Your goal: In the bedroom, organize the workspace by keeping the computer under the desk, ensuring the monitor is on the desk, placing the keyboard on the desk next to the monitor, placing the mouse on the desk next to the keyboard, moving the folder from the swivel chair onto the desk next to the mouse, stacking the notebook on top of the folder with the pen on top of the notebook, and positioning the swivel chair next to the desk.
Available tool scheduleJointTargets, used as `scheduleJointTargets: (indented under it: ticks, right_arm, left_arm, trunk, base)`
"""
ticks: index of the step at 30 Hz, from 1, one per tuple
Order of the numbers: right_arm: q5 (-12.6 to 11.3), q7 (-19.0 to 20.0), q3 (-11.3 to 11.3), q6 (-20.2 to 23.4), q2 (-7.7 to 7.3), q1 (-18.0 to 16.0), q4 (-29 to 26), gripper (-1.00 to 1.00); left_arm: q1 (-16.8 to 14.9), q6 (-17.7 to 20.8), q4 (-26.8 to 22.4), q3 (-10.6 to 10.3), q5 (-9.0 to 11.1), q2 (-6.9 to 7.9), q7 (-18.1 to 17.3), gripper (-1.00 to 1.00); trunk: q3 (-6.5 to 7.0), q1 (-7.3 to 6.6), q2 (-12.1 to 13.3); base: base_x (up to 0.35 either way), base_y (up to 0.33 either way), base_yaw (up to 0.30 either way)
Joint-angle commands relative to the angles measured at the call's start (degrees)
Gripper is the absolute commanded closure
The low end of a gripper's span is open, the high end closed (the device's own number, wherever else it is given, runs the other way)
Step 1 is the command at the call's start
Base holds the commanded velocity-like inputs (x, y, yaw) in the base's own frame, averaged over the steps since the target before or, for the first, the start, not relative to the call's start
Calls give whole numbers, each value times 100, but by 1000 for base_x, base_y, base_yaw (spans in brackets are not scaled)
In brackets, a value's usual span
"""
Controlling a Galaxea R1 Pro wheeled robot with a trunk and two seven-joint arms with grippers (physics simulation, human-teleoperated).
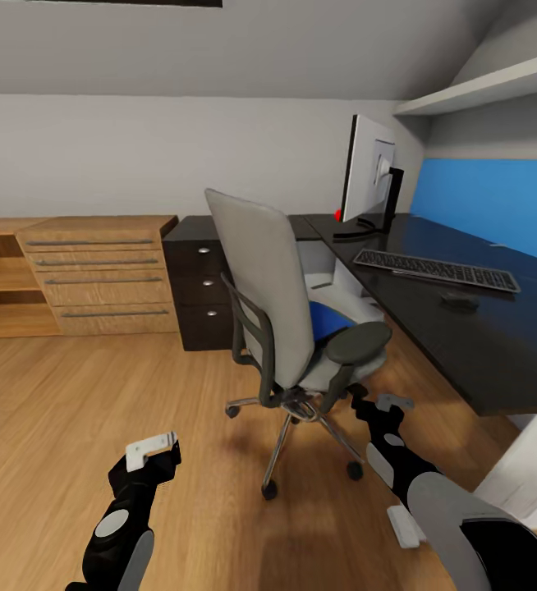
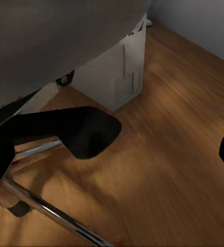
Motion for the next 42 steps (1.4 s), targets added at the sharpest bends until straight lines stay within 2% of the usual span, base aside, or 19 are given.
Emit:
scheduleJointTargets:
  ticks: [1,10,42]
  right_arm:
    - [-35,-7,20,-21,-1,-3,4,-100]
    - [-26,-1,36,-23,7,-3,4,-100]
    - [-43,-14,46,-29,16,-3,10,-100]
  left_arm:
    - [-3,15,-7,-8,53,1,48,-100]
    - [-3,15,-7,-8,49,1,48,-100]
    - [-3,15,-7,-9,62,-6,48,-100]
  trunk:
    - [-5,2,-2]
    - [-5,2,-2]
    - [-5,2,-2]
  base:
    - [239,-2,0]
    - [63,-1,65]
    - [-22,35,269]
